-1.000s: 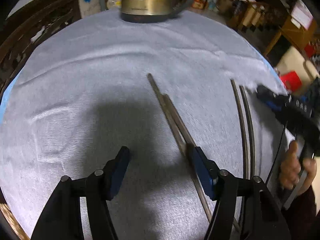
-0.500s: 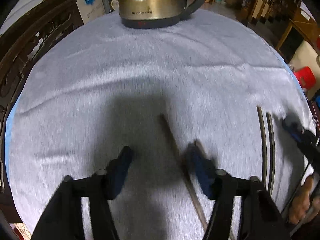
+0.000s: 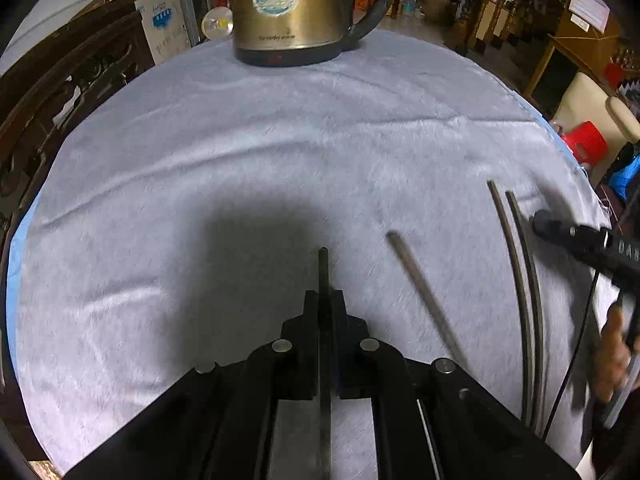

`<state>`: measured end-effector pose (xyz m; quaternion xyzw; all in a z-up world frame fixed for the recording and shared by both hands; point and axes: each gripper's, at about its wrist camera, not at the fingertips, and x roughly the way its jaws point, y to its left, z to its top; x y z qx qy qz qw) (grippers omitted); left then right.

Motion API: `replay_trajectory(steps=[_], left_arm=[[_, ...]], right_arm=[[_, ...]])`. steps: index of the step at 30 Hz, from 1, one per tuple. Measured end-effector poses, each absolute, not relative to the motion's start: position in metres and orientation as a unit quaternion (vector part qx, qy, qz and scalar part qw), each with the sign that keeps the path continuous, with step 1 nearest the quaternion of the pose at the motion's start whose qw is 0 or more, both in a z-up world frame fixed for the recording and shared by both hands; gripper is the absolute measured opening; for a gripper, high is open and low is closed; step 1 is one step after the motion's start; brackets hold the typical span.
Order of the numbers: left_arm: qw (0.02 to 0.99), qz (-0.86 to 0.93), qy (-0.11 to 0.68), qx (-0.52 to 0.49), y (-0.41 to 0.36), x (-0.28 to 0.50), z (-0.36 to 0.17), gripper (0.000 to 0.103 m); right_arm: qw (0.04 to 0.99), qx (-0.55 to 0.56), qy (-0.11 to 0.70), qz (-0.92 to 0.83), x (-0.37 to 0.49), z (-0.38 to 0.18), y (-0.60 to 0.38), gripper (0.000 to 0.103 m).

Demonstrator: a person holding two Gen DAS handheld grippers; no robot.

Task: Organize utensils
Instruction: 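Lift the held chopsticks off the cloth with both grippers, then carry the chopsticks over the grey cup with both grippers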

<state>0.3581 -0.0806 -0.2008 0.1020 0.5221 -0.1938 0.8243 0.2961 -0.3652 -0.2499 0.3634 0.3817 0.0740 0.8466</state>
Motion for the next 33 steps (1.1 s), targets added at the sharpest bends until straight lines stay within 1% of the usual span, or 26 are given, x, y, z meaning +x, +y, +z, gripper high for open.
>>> replay_trajectory(steps=[2,6,7,8,10,11,13,15,17,18,19,20,21,23,26,29,33], left_arm=[[0.817,-0.198,0.532,0.096,-0.079,0.345,-0.196,0.005],[0.801,-0.212,0.553,0.087,-0.077,0.357,-0.198,0.006],[0.796,-0.214,0.56,0.081,-0.076,0.361,-0.198,0.008],[0.793,-0.216,0.565,0.076,-0.077,0.365,-0.197,0.01],[0.791,-0.214,0.568,0.081,-0.079,0.37,-0.197,0.027],[0.789,-0.213,0.57,0.085,-0.08,0.371,-0.197,0.029],[0.784,-0.215,0.575,0.094,-0.085,0.375,-0.198,0.029],[0.78,-0.21,0.58,0.1,-0.089,0.378,-0.198,0.029],[0.778,-0.207,0.585,0.094,-0.092,0.382,-0.199,0.029],[0.779,-0.206,0.585,0.096,-0.093,0.383,-0.198,0.024],[0.782,-0.203,0.58,0.106,-0.095,0.383,-0.199,0.013],[0.784,-0.198,0.576,0.116,-0.097,0.382,-0.199,0.008],[0.787,-0.195,0.572,0.121,-0.098,0.382,-0.2,0.006],[0.791,-0.196,0.568,0.115,-0.097,0.379,-0.2,0.005],[0.812,-0.186,0.543,0.104,-0.084,0.368,-0.191,0.005],[0.836,-0.181,0.512,0.072,-0.064,0.352,-0.169,0.005],[0.878,-0.163,0.449,0.024,-0.025,0.323,-0.123,0.005]], right_arm=[[0.844,0.344,0.406,0.063,0.302,-0.242,-0.36,0.019],[0.833,0.322,0.448,0.043,0.319,-0.227,-0.353,0.02],[0.831,0.318,0.455,0.04,0.322,-0.224,-0.351,0.02],[0.828,0.308,0.467,0.032,0.327,-0.22,-0.348,0.02],[0.823,0.285,0.491,0.011,0.338,-0.215,-0.342,0.021],[0.82,0.27,0.505,0.0,0.343,-0.215,-0.339,0.021],[0.806,0.235,0.542,-0.019,0.352,-0.22,-0.331,0.024],[0.801,0.197,0.564,-0.035,0.362,-0.218,-0.321,0.024],[0.796,0.169,0.578,-0.054,0.368,-0.218,-0.313,0.021],[0.795,0.148,0.586,-0.064,0.371,-0.217,-0.307,0.021],[0.794,0.127,0.59,-0.069,0.374,-0.217,-0.301,0.017],[0.795,0.113,0.591,-0.072,0.375,-0.218,-0.298,0.013],[0.8,0.099,0.587,-0.078,0.375,-0.218,-0.295,0.01],[0.806,0.106,0.577,-0.074,0.372,-0.217,-0.297,0.009],[0.817,0.162,0.551,-0.054,0.355,-0.214,-0.313,0.007],[0.852,0.186,0.488,-0.036,0.324,-0.193,-0.329,0.007],[0.887,0.211,0.41,-0.027,0.275,-0.161,-0.349,0.007]])
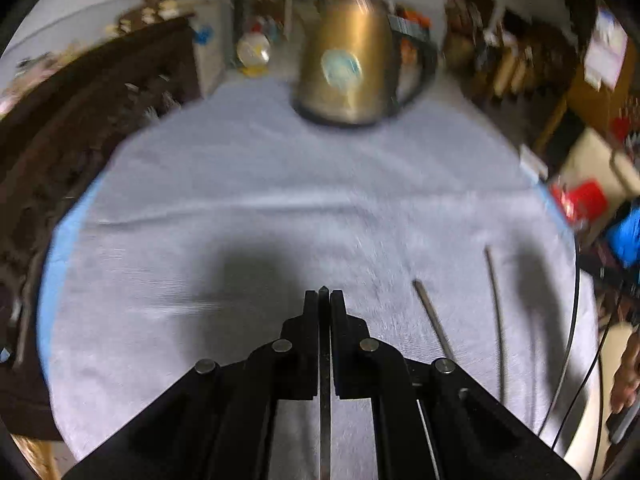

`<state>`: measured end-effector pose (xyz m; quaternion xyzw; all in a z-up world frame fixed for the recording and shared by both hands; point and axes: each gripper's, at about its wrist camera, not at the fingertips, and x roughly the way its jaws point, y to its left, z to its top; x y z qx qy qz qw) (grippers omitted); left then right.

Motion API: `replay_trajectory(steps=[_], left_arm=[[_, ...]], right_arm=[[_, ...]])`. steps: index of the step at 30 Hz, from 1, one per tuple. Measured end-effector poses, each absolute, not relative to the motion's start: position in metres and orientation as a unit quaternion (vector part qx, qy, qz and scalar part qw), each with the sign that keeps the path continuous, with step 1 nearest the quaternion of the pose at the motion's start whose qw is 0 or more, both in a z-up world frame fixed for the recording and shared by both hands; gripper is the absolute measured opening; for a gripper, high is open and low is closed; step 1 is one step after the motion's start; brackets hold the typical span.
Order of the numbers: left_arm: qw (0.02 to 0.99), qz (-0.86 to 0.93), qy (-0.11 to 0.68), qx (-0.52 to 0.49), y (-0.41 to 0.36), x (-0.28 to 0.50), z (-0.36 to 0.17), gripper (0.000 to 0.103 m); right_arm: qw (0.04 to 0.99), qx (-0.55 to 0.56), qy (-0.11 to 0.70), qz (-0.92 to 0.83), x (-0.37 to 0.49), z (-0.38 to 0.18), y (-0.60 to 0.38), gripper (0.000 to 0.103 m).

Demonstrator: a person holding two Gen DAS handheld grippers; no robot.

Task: Organize utensils
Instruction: 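Carry the chopsticks over the grey cup with both grippers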

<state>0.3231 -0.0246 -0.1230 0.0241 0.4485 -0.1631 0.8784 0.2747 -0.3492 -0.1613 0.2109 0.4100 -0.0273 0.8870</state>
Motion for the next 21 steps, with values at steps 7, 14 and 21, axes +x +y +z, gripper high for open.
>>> replay_trajectory(steps=[7,14,21], left_arm=[[0.934,-0.153,0.322,-0.023,0.031,0.231,-0.046,0.005],[0.955,-0.155,0.238,-0.087,0.066,0.141,-0.006,0.005],[0.962,-0.15,0.198,-0.113,0.071,0.09,0.01,0.005]], right_arm=[[0.925,0.231,0.3,-0.031,0.19,-0.104,-0.346,0.007],[0.96,0.213,0.182,-0.02,0.094,-0.051,-0.308,0.007],[0.981,0.155,0.114,-0.032,0.035,-0.026,-0.264,0.007]])
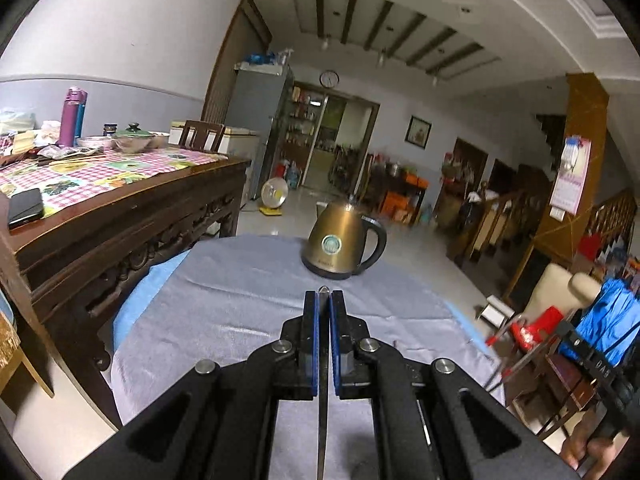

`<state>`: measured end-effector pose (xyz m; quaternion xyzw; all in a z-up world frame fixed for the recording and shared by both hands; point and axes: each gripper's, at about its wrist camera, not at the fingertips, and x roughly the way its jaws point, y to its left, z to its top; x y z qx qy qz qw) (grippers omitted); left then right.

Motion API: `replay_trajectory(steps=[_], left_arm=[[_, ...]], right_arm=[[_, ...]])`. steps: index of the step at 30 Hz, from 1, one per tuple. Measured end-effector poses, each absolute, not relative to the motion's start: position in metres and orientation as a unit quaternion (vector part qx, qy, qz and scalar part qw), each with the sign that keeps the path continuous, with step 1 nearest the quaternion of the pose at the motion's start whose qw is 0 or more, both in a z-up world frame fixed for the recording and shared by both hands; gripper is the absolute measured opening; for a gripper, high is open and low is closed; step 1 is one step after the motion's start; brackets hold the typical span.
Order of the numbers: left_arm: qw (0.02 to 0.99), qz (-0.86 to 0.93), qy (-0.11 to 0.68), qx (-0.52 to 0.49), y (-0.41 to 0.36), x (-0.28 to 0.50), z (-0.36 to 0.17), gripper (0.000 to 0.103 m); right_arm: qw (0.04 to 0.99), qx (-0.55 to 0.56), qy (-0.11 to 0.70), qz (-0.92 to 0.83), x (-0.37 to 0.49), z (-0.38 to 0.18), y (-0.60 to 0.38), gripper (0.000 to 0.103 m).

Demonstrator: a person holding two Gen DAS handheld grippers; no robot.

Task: Organize utensils
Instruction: 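Carry the chopsticks over the grey cup with both grippers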

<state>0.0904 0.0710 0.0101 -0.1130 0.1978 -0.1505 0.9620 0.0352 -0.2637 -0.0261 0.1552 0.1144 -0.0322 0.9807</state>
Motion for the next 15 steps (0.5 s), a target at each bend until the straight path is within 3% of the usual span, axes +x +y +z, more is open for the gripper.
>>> replay_trajectory(steps=[15], left_arm=[[0.964,-0.199,0.122,-0.131,0.058,0.039,0.073,0.005]], right_arm=[[0.992,0.105,0.069,0.004,-0.029,0.021,-0.213,0.006]])
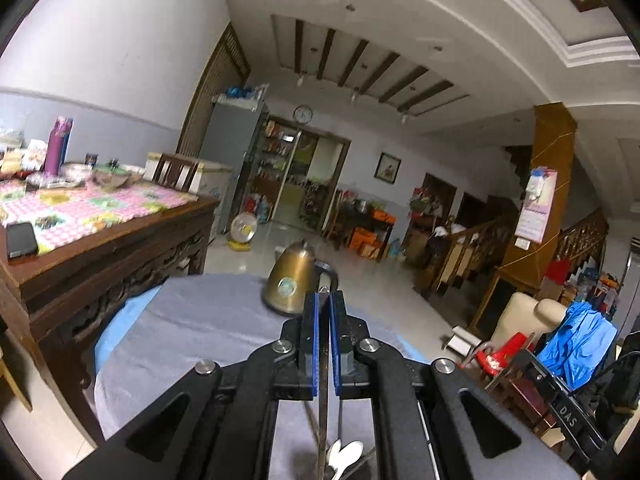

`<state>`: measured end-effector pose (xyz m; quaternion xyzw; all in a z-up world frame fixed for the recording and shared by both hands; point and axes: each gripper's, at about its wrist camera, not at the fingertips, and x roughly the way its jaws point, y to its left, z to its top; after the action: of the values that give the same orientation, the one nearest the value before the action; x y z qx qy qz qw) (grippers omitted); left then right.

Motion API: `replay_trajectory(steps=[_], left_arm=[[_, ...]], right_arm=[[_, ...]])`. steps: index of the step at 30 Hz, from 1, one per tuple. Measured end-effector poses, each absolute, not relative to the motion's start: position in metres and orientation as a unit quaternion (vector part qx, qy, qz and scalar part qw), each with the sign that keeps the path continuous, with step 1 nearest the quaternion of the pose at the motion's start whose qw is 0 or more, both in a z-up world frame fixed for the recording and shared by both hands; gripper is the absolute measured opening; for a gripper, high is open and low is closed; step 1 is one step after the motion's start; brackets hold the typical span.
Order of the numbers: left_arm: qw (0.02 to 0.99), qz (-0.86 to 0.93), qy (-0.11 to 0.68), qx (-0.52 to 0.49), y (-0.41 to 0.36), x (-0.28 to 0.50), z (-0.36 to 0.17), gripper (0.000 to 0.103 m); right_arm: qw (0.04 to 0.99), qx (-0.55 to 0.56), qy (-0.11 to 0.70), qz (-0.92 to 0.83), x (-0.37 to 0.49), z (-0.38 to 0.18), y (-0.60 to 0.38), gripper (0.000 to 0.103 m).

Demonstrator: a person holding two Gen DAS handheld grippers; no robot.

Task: Organize utensils
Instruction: 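Carry the chopsticks over the grey cup with both grippers, then lower the chopsticks into the grey cup and open both grippers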

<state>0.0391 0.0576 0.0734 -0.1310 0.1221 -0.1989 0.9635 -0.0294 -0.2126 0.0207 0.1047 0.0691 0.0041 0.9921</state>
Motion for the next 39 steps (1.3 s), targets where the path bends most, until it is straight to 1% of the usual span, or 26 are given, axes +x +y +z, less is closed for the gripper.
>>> replay_trajectory(steps=[5,10,18,27,33,39], left_arm=[[0.964,-0.212,0.097,-0.132,0.045,0.036,0.085,0.005],[0.969,-0.195,0.093,-0.124,0.028,0.044,0.07,0.005],[0.962,-0.187,0.155,-0.124,0.017,0.058,0.027,0.005],[0.965,-0.174,0.171,-0.095,0.009,0.049,0.023,0.005],[0.966,-0.163,0.185,-0.081,0.005,0.048,0.02,0.005],[0.965,-0.155,0.197,-0.082,0.008,0.051,0.016,0.006]], right_arm=[[0.993,0.105,0.041,0.016,-0.042,0.037,-0.203,0.007],[0.993,0.105,0.046,0.025,-0.034,0.031,-0.188,0.007],[0.991,0.098,0.088,0.033,-0.015,0.001,-0.176,0.007],[0.989,0.104,0.102,0.036,-0.016,-0.01,-0.18,0.007],[0.982,0.129,0.129,0.037,-0.014,-0.02,-0.186,0.007],[0.981,0.134,0.133,0.038,-0.013,-0.022,-0.187,0.007]])
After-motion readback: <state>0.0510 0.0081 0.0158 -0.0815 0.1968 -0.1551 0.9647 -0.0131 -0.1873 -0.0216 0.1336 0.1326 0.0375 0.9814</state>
